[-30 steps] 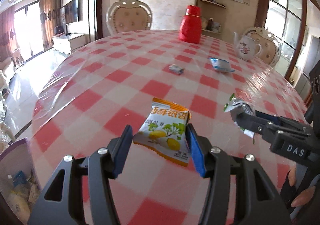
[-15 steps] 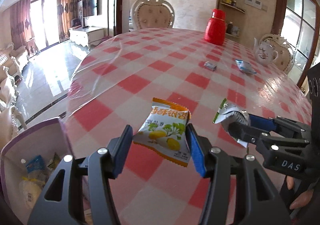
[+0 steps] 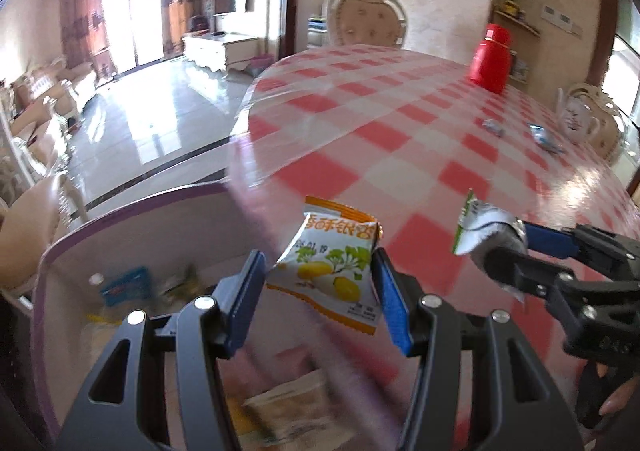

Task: Organize snacks
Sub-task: 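Carry the white-green packet and yellow-orange bag over the lavender box with both grippers, then open both grippers to release the snacks into the box, then return both open grippers over the table toward the last snacks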

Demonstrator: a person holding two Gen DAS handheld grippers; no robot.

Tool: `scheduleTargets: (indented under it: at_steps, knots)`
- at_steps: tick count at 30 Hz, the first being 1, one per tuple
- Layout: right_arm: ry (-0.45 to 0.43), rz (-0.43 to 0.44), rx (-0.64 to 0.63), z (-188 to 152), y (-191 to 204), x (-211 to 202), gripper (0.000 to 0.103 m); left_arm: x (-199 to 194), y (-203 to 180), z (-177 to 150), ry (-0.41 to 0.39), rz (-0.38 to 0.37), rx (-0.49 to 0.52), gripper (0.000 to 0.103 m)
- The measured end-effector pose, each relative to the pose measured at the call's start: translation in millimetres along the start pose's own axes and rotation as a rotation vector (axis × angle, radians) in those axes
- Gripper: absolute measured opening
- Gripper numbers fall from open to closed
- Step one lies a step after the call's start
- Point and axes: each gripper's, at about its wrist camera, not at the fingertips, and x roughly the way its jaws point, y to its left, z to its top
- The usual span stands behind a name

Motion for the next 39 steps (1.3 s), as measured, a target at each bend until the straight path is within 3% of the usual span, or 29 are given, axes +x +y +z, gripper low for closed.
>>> scheduleTargets:
  at_steps: [8,19,21,23,25,28,33,36,39]
  knots:
    - [0.037,0.103,-0.15,-0.6,65.3,16.0,0.05,-8.5,59.5,-15.7,0.036,0.126,-0.056,0.055]
    - [0.095,0.21,-0.359,-17.1,130.7,21.5,0.051,-9.3,101.8,-24.4,0.085,0.248,-0.095,0.057]
    - [0.09,0.242,-0.399,-21.5,142.4,19.0,0.053,-7.3,108.2,-24.1,0.096,0.292,-0.105,0.066]
    - [0.077,0.267,-0.428,-23.2,150.3,15.6,0.072,-6.2,114.0,-23.7,0.104,0.364,-0.107,0.08]
    - [0.058,0.271,-0.426,-22.6,148.0,10.3,0.078,-9.0,117.4,-23.1,0.099,0.402,-0.116,0.082]
    - [0.031,0.246,-0.385,-16.1,131.7,2.3,0.078,-8.6,115.3,-19.6,0.097,0.435,-0.123,0.093]
    - [0.002,0.149,-0.298,-5.6,82.4,-7.6,0.083,-2.4,83.3,-1.9,0.076,0.412,-0.079,0.096]
    - [-0.009,0.077,-0.223,-1.6,42.4,-15.9,0.086,2.4,47.4,18.1,0.039,0.356,-0.022,0.099]
    - [-0.031,0.006,-0.128,2.3,-9.9,-29.5,0.087,11.2,-4.6,45.0,0.017,0.217,0.037,0.099]
